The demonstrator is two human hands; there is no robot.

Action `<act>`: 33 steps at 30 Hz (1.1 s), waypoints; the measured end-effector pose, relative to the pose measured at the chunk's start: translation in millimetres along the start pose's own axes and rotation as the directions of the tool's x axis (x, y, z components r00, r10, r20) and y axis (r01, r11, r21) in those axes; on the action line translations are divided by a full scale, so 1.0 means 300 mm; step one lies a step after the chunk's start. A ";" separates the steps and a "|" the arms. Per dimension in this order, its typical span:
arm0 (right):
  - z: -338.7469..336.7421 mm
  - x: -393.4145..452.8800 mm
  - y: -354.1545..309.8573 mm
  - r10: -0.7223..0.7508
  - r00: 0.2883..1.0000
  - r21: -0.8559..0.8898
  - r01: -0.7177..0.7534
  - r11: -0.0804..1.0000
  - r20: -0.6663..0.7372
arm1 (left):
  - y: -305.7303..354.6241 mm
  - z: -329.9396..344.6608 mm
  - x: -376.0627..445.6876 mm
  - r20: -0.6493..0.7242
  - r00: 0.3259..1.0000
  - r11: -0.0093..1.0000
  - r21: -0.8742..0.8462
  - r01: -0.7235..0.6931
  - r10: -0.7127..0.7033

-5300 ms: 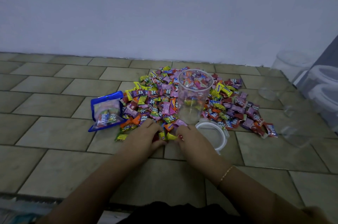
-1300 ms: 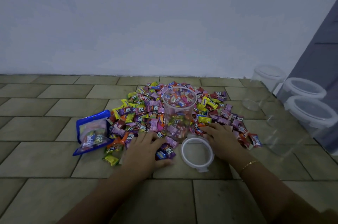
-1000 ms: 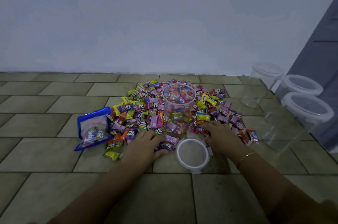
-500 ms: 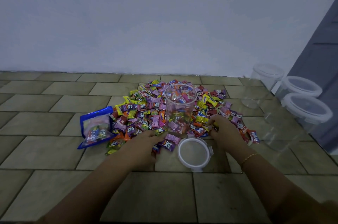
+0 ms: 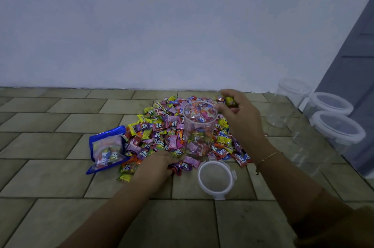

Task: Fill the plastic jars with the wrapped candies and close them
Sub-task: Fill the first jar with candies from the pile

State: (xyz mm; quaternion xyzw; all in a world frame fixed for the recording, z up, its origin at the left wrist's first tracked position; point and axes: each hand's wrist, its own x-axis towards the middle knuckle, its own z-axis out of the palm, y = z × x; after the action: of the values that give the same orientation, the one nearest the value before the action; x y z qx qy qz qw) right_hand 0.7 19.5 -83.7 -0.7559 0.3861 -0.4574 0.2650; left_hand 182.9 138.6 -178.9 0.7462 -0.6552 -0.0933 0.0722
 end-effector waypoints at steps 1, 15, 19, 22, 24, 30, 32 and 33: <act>0.011 0.009 -0.001 -0.023 0.999 -0.021 0.024 0.999 0.029 | 0.000 0.000 0.000 -0.003 1.000 1.000 -0.004 0.004 -0.004; 0.057 0.004 0.017 -0.175 0.942 -0.205 0.239 0.949 0.287 | -0.019 -0.001 -0.033 -0.178 0.974 0.960 -0.266 0.091 -0.142; 0.074 -0.019 0.034 -0.122 0.933 -0.141 0.178 0.974 0.340 | -0.015 -0.020 -0.039 -0.236 0.948 0.912 -0.396 0.107 -0.214; 0.081 -0.036 0.038 -0.042 0.929 -0.062 0.069 0.996 0.367 | -0.015 -0.041 -0.038 -0.288 0.920 0.875 -0.474 0.103 -0.265; 0.085 -0.044 0.043 -0.018 0.917 -0.054 0.043 0.998 0.397 | -0.011 -0.061 -0.036 -0.331 0.893 0.835 -0.544 0.085 -0.306; 0.101 -0.054 0.056 -0.023 0.928 -0.030 0.036 0.999 0.371 | 0.022 -0.192 -0.036 -0.375 0.805 0.634 -0.773 0.001 -0.459; 0.104 -0.057 0.059 -0.027 0.930 -0.037 0.044 0.998 0.366 | 0.043 -0.245 -0.030 -0.374 0.777 0.513 -0.855 -0.077 -0.507; 0.105 -0.058 0.060 -0.029 0.930 -0.044 0.048 0.998 0.365 | 0.058 -0.270 -0.022 -0.358 0.779 0.427 -0.895 -0.128 -0.516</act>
State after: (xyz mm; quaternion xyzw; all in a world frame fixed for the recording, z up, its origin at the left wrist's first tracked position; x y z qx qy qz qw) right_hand 17.8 25.4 -119.5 -0.8417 0.3272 -0.3042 0.3031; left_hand 184.3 141.6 -95.9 0.6586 -0.3523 -0.1929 0.6364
